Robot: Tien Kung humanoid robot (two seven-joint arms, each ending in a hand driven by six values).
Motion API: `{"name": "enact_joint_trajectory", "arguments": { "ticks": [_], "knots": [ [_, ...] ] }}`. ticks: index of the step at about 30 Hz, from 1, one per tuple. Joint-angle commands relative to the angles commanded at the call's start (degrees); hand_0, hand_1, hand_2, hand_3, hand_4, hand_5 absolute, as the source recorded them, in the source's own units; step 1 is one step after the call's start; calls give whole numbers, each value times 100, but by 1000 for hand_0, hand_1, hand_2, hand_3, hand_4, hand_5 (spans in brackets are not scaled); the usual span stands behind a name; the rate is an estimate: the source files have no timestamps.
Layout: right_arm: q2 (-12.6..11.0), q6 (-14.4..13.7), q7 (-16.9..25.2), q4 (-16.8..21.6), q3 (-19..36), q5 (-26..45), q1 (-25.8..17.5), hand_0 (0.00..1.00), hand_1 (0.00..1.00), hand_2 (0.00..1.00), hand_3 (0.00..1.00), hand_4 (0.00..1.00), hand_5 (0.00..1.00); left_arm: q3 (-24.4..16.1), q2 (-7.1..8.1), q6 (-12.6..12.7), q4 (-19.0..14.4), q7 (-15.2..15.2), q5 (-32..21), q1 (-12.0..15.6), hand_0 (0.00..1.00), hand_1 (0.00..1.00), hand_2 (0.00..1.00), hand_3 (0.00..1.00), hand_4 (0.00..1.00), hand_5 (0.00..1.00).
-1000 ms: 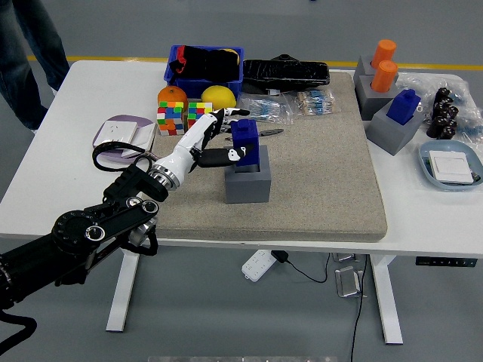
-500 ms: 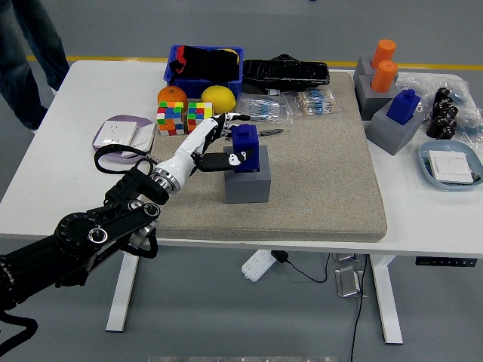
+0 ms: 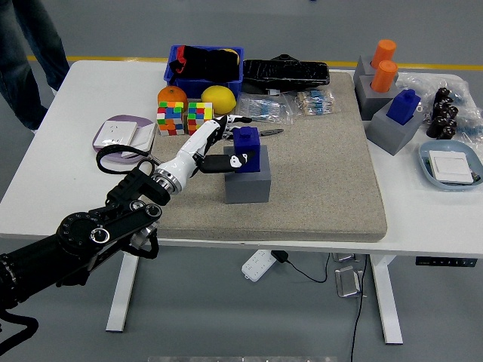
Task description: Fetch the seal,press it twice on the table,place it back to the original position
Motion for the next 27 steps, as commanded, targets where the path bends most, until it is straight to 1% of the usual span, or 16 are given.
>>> {"name": "enact_joint_trajectory", "arguments": {
  "ticks": [27],
  "knots": [
    [-1, 7, 10, 3, 32, -11, 18, 832, 742, 737, 710, 815, 596, 195, -72, 29, 191, -62, -18, -154, 845, 540, 448, 803, 511, 2]
  ]
}}
